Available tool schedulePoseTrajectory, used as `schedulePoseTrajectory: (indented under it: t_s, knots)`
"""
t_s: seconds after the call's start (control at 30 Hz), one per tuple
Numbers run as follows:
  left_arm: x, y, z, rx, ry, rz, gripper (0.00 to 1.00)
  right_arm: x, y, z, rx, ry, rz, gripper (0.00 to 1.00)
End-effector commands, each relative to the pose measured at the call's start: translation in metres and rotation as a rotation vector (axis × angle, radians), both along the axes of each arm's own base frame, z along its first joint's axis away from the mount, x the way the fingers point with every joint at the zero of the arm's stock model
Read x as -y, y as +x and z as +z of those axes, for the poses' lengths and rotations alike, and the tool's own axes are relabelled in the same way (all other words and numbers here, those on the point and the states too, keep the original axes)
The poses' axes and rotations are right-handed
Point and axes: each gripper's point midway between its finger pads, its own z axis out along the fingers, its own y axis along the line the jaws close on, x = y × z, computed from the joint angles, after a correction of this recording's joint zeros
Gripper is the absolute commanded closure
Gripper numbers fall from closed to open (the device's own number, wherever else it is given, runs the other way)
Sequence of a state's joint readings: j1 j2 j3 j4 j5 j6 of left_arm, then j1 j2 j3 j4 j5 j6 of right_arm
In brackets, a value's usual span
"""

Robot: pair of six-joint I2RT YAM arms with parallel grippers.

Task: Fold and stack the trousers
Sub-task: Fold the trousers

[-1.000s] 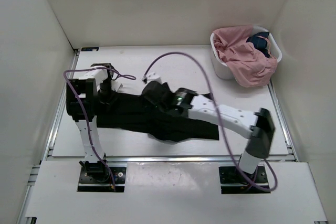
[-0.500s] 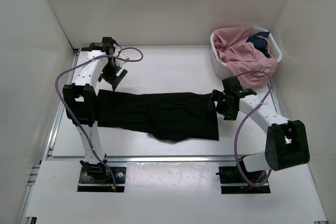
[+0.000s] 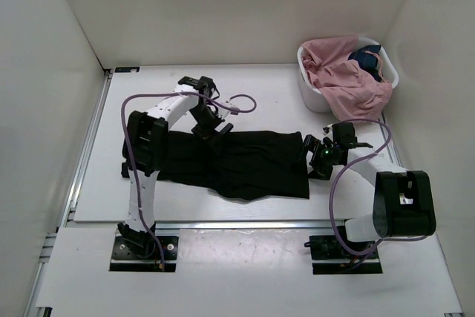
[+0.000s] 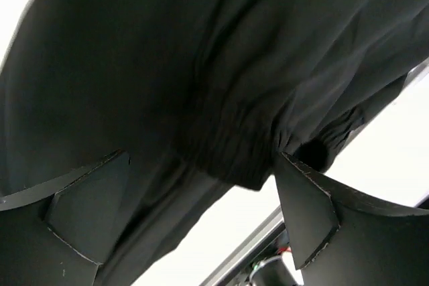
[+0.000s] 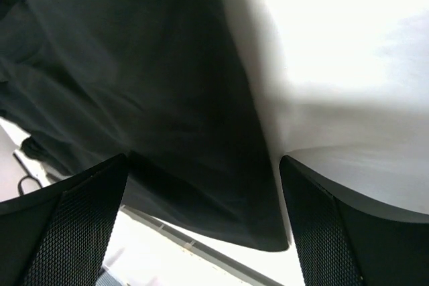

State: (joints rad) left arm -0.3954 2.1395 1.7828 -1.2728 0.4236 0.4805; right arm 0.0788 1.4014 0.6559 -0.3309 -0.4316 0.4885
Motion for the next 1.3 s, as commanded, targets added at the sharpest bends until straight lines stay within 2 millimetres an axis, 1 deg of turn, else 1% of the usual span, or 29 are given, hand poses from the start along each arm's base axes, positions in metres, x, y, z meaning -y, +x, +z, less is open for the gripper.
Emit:
schedulePoseTrajectory:
  t_s: [0.0, 0.07, 0.1, 0.13, 0.2, 0.23, 0.27, 0.3, 0.33, 0.37, 0.4, 0.43, 0.47, 0.5, 0.53, 0.63, 0.7, 0.77, 0.83, 0.87, 0.9, 0.97, 1.03, 1.1, 1.13, 1.17, 1.2, 1.23, 1.27]
  knots:
    - [0.028, 0.016, 0.027, 0.013, -0.187, 0.031, 0.00, -0.009, -0.001, 0.000, 0.033, 0.057, 0.052, 0.03]
    - [0.037, 0.009, 0.022, -0.003, -0.182, 0.003, 0.00, -0.007, -0.002, -0.004, 0.025, 0.056, 0.043, 0.06]
    - [0.036, 0.003, 0.013, -0.022, -0.153, -0.005, 0.00, -0.007, -0.005, -0.007, 0.009, 0.059, 0.034, 0.06]
    - [0.036, -0.005, 0.000, -0.045, -0.114, -0.007, 0.00, -0.006, -0.003, -0.007, 0.020, 0.052, 0.031, 0.06]
    - [0.032, -0.006, -0.014, -0.045, -0.058, 0.001, 0.00, -0.005, -0.006, -0.010, 0.011, 0.051, 0.030, 0.07]
    - [0.032, -0.007, -0.022, -0.063, -0.050, 0.002, 0.02, -0.004, -0.008, -0.013, 0.002, 0.041, 0.026, 0.09]
    - [0.033, -0.006, -0.023, -0.067, -0.047, 0.012, 0.09, -0.004, -0.008, -0.013, 0.002, 0.041, 0.026, 0.10]
    - [0.034, -0.002, -0.021, -0.056, -0.053, 0.011, 0.19, -0.004, -0.008, -0.013, 0.002, 0.041, 0.026, 0.14]
    - [0.036, -0.004, -0.021, -0.075, -0.060, 0.012, 0.41, -0.003, -0.013, -0.017, -0.010, 0.040, 0.025, 0.17]
    - [0.042, -0.002, -0.012, -0.075, -0.088, 0.011, 0.50, -0.004, -0.012, -0.019, -0.012, 0.040, 0.025, 0.21]
    - [0.044, -0.001, -0.006, -0.076, -0.101, 0.011, 0.59, -0.004, -0.012, -0.019, -0.012, 0.040, 0.025, 0.31]
    - [0.045, 0.001, -0.002, -0.067, -0.105, 0.001, 0.68, -0.001, -0.014, -0.021, -0.022, 0.039, 0.016, 0.35]
    - [0.047, 0.002, 0.004, -0.065, -0.118, 0.001, 0.84, -0.001, -0.014, -0.021, -0.022, 0.039, 0.016, 0.40]
    - [0.049, 0.007, 0.016, -0.038, -0.131, -0.001, 0.86, -0.001, -0.018, -0.024, -0.033, 0.039, 0.016, 0.46]
    - [0.050, 0.007, 0.024, -0.018, -0.140, -0.003, 0.86, -0.001, -0.016, -0.024, -0.024, 0.039, 0.016, 0.61]
    - [0.048, 0.015, 0.048, 0.062, -0.146, -0.006, 0.86, 0.001, -0.015, -0.024, -0.024, 0.039, 0.007, 0.84]
    - [0.050, 0.016, 0.058, 0.107, -0.156, -0.038, 0.86, 0.004, -0.020, -0.026, -0.043, 0.039, -0.004, 0.88]
    - [0.052, 0.019, 0.073, 0.151, -0.176, -0.048, 0.86, 0.007, -0.020, -0.027, -0.047, 0.035, -0.007, 0.88]
    - [0.050, 0.025, 0.076, 0.177, -0.164, -0.047, 0.86, 0.007, -0.023, -0.030, -0.060, 0.032, 0.000, 0.82]
    - [0.049, 0.026, 0.076, 0.182, -0.154, -0.045, 0.86, 0.007, -0.023, -0.030, -0.060, 0.032, 0.000, 0.71]
    - [0.048, 0.032, 0.074, 0.203, -0.141, -0.043, 0.86, 0.007, -0.020, -0.027, -0.044, 0.029, 0.009, 0.64]
    - [0.050, 0.039, 0.073, 0.216, -0.136, -0.034, 0.86, 0.004, -0.022, -0.027, -0.054, 0.050, 0.017, 0.51]
    - [0.052, 0.047, 0.075, 0.243, -0.138, -0.025, 0.86, 0.004, -0.018, -0.025, -0.045, 0.050, 0.018, 0.45]
    - [0.052, 0.052, 0.075, 0.265, -0.135, -0.023, 0.86, 0.003, -0.013, -0.021, -0.027, 0.059, 0.022, 0.36]
    - [0.051, 0.059, 0.071, 0.282, -0.120, -0.020, 0.86, 0.003, -0.011, -0.021, -0.016, 0.059, 0.022, 0.34]
    - [0.047, 0.058, 0.062, 0.270, -0.089, -0.017, 0.84, 0.002, -0.005, -0.019, -0.001, 0.059, 0.023, 0.33]
    - [0.045, 0.063, 0.061, 0.291, -0.073, -0.013, 0.82, 0.002, -0.005, -0.019, -0.007, 0.063, 0.013, 0.33]
    - [0.036, 0.064, 0.047, 0.281, -0.011, 0.003, 0.77, 0.001, 0.002, -0.017, 0.003, 0.069, 0.002, 0.33]
    - [0.031, 0.064, 0.037, 0.271, 0.021, 0.017, 0.76, 0.000, 0.005, -0.017, 0.018, 0.080, 0.007, 0.31]
